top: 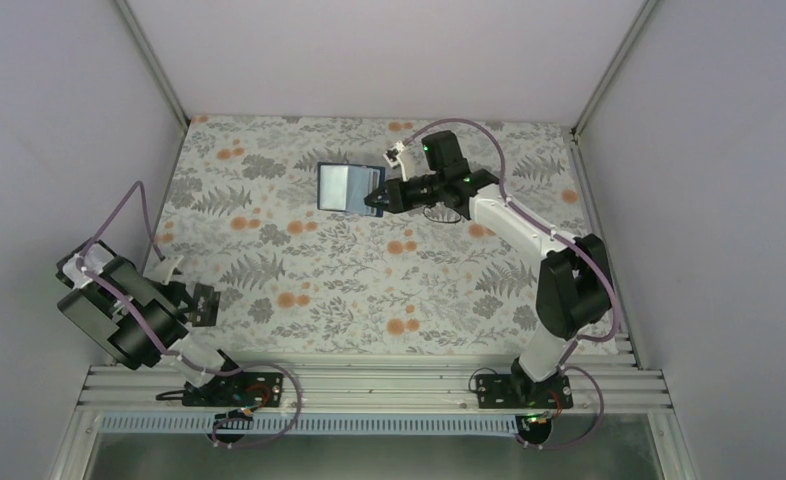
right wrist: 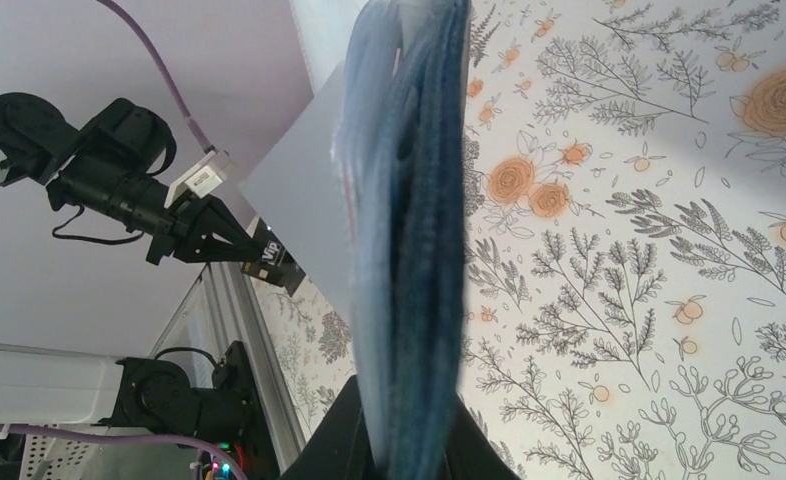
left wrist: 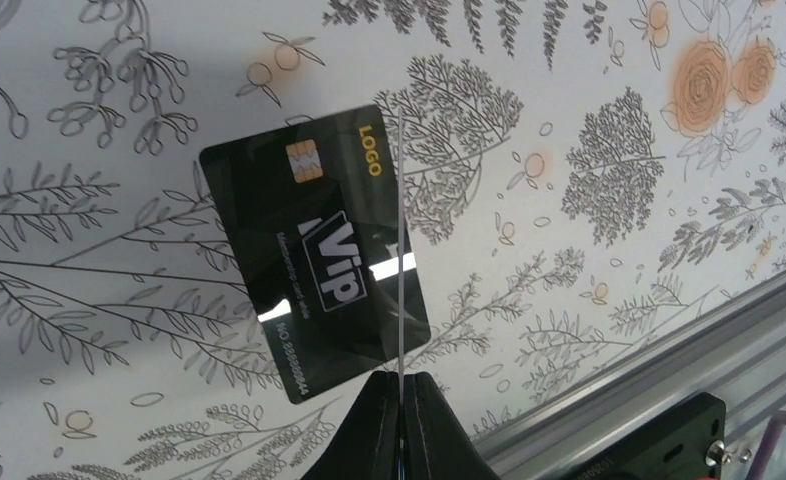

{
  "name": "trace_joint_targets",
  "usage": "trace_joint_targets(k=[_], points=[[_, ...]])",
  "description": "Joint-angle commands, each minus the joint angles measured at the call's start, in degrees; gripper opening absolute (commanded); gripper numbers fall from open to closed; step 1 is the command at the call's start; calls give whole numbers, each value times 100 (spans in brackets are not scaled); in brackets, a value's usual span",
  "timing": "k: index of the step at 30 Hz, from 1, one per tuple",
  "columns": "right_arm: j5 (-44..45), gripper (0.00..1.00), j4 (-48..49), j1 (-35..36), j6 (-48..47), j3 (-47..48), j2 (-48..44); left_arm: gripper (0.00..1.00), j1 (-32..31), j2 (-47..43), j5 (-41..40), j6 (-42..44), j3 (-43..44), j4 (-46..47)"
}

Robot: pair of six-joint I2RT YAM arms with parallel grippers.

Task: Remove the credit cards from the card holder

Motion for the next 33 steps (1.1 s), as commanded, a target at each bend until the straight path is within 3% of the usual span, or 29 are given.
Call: trace_joint_targets(k=[1, 7, 15, 23, 33], points=[[112, 4, -233, 83, 1, 415, 20, 2, 101, 175, 328, 61, 94, 201], [183, 4, -346, 102, 2, 617, 92, 2, 149, 368, 384, 184, -50, 193], [144, 4, -409, 148, -4, 838, 297, 2, 151, 326, 878, 504, 128, -492], [190, 4, -564, 164, -138, 956, 356, 2, 215, 491, 507, 0, -194, 343], [159, 4, -583, 168, -191, 978, 354, 2, 369, 777, 342, -159, -182, 629]])
